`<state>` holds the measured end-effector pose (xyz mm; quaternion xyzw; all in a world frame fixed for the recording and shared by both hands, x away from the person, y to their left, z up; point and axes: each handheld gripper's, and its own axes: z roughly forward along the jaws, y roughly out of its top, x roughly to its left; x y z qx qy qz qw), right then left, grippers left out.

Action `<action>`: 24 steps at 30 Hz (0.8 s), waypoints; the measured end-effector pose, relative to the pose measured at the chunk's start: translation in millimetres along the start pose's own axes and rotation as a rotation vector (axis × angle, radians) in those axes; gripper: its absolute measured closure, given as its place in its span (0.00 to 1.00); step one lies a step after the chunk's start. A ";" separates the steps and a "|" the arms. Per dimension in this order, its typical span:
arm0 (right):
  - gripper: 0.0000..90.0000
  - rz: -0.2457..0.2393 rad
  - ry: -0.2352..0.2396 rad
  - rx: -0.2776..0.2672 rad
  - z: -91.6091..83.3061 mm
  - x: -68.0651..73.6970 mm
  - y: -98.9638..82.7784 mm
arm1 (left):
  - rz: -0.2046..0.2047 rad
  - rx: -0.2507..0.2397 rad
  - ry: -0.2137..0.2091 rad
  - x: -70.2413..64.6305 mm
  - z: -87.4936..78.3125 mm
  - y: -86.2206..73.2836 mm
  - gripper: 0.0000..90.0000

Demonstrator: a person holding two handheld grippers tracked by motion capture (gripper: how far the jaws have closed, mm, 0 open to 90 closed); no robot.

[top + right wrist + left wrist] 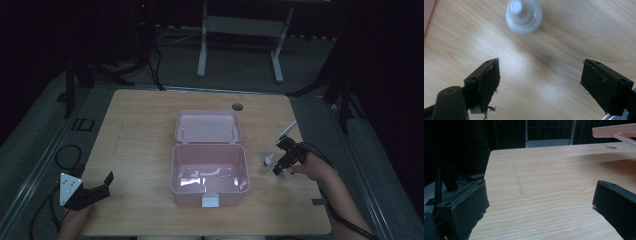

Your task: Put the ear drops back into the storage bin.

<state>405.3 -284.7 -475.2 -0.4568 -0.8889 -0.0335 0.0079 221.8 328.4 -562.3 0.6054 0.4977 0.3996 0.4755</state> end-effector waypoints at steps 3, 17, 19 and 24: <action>0.17 0.003 0.008 -0.003 0.9 -0.3 5.0 | 0.000 -0.001 0.000 0.0 0.0 0.0 0.00; 0.24 -0.007 0.013 0.041 14.6 8.3 37.8 | 0.002 -0.001 -0.002 -0.2 0.1 0.0 0.00; 0.25 -0.006 0.010 0.042 15.7 8.8 41.1 | 0.003 0.000 -0.002 -0.2 0.1 0.0 0.00; 0.37 0.002 0.012 0.070 23.1 10.7 51.2 | 0.005 0.000 -0.003 -0.4 0.1 0.0 0.00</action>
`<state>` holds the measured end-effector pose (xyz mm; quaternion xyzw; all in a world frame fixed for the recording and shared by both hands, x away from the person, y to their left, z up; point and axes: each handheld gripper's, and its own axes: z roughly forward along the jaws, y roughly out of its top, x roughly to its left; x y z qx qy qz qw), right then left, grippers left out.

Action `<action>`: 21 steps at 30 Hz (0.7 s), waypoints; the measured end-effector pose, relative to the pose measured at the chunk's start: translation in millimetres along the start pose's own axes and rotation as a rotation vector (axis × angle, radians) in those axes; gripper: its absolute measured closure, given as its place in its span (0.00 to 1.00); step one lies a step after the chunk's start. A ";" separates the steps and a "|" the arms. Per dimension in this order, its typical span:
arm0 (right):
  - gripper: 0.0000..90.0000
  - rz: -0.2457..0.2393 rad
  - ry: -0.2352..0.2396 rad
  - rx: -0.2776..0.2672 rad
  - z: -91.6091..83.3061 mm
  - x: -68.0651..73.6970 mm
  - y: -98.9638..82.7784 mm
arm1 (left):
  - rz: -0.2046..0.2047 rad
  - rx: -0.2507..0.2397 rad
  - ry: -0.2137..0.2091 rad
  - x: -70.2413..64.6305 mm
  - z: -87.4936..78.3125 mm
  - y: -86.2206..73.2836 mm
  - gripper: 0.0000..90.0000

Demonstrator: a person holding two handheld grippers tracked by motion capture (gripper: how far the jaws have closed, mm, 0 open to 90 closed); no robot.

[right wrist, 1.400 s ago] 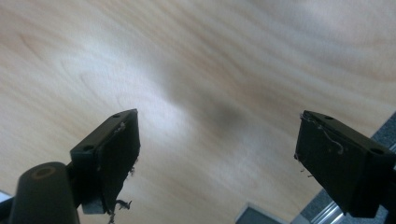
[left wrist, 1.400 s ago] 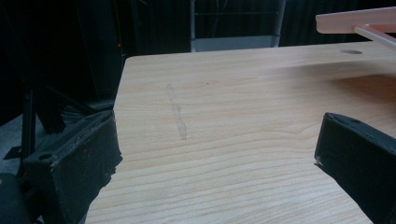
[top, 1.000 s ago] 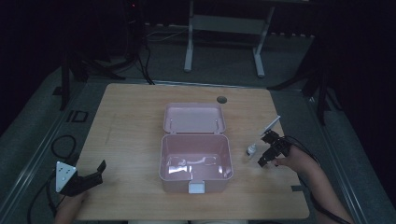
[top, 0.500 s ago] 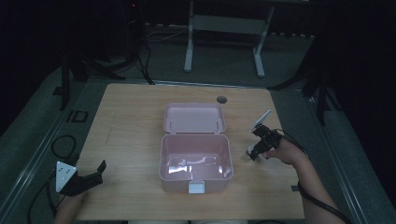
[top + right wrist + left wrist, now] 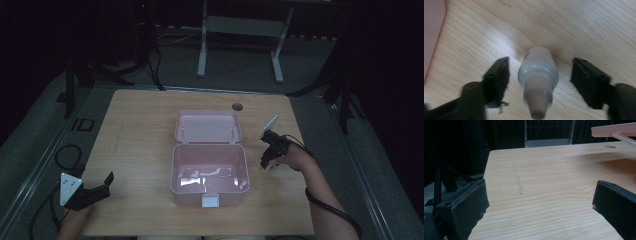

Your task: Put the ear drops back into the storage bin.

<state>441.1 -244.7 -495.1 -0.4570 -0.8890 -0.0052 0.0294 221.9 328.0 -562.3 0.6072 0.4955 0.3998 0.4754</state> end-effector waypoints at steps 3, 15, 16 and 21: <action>0.43 0.004 0.008 0.026 5.4 0.0 3.1 | -0.001 -0.001 0.001 0.0 0.0 0.0 0.00; 0.60 0.023 0.013 0.045 12.2 -1.6 6.9 | 0.001 0.001 0.004 -0.2 0.0 0.0 0.00; 0.63 0.018 0.022 0.044 12.1 -1.2 7.0 | 0.001 0.001 0.004 -0.2 0.0 0.0 0.00; 0.66 -0.027 0.008 0.044 9.0 1.5 6.8 | 0.000 0.001 0.003 -0.1 0.1 0.1 0.00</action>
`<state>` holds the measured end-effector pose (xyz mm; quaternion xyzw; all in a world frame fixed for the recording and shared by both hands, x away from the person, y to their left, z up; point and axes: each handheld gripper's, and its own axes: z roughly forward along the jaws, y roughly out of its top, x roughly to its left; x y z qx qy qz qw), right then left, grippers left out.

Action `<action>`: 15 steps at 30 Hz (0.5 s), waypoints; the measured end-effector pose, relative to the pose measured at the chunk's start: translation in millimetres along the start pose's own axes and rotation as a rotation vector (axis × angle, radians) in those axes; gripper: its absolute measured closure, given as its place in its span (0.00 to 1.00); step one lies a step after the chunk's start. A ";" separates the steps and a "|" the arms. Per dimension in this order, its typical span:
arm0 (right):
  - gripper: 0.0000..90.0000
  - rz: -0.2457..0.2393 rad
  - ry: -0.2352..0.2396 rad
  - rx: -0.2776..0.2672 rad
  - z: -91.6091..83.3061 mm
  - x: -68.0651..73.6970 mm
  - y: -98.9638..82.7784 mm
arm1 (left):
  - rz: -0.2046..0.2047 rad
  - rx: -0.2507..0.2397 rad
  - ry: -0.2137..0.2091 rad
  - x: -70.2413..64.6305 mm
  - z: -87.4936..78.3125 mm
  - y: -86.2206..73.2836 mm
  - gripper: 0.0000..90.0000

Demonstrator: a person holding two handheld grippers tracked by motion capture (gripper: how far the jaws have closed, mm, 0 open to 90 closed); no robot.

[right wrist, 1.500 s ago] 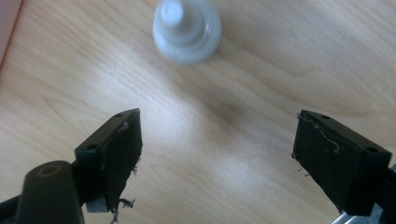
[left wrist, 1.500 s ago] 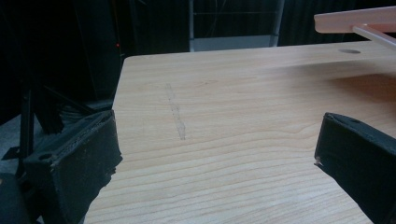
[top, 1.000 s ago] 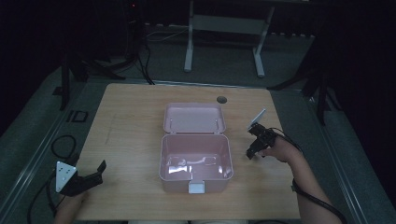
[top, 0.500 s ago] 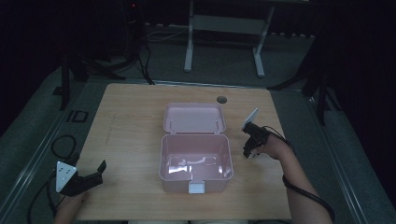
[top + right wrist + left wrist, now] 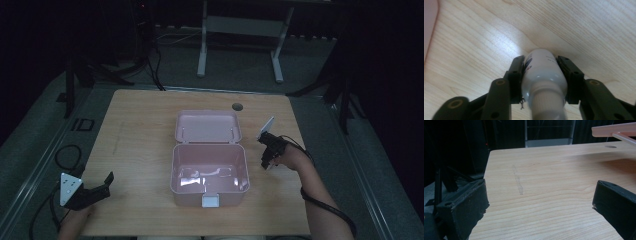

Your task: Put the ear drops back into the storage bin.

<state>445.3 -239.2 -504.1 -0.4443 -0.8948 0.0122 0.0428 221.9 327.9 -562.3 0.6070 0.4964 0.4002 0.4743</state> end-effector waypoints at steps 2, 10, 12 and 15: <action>0.66 -0.052 0.000 0.004 -2.0 2.6 -3.0 | 0.003 -0.001 -0.002 -0.1 -0.1 0.0 0.00; 0.66 -0.169 -0.067 0.033 -2.5 9.2 -12.9 | 0.001 0.001 -0.001 0.0 0.1 0.0 0.00; 0.66 -0.185 -0.065 0.032 -3.1 10.3 -14.5 | 0.002 0.003 -0.001 0.0 0.3 0.1 0.00; 0.66 -0.277 -0.061 0.024 -6.3 17.7 -21.8 | 0.002 0.003 -0.001 0.0 0.3 0.1 0.00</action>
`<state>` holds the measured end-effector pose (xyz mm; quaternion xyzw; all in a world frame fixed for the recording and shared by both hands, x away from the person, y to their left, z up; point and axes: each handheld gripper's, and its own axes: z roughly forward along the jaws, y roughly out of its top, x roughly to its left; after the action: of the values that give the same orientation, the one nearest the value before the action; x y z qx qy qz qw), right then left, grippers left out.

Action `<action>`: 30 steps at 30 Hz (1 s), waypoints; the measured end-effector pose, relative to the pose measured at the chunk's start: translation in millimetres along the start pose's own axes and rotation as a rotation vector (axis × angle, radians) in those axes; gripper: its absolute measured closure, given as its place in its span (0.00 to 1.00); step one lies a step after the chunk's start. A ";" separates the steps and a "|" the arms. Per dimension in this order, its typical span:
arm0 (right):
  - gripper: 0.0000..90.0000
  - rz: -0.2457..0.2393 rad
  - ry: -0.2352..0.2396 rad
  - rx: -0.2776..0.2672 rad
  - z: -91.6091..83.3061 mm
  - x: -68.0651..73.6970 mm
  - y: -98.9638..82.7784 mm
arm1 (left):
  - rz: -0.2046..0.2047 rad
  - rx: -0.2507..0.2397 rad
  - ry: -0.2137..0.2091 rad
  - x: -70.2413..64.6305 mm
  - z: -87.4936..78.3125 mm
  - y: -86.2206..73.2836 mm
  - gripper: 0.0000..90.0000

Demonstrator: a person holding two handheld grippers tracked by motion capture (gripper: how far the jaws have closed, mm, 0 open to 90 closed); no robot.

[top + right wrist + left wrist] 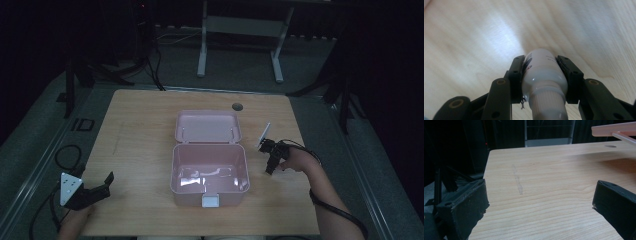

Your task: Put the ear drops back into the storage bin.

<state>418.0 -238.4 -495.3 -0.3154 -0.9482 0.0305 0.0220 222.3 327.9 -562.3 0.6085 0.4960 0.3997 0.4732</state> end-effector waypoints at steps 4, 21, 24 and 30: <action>0.66 -0.133 -0.027 -0.012 -1.3 12.2 -5.0 | 0.001 0.000 0.000 0.0 0.0 0.0 0.00; 0.66 -0.493 -0.109 0.001 0.6 47.4 -24.1 | 0.003 0.000 0.000 -0.3 0.1 0.0 0.00; 0.66 -0.542 -0.115 0.021 1.1 54.6 -27.0 | 0.003 0.001 0.000 -0.3 0.2 0.1 0.00; 0.66 -0.581 -0.125 0.043 -1.6 61.7 -31.1 | 0.003 0.001 0.001 -0.4 0.2 0.1 0.00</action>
<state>350.1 -226.2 -490.1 -0.0277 -0.9974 0.0623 -0.0219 222.4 327.4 -562.2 0.6094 0.4954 0.4005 0.4721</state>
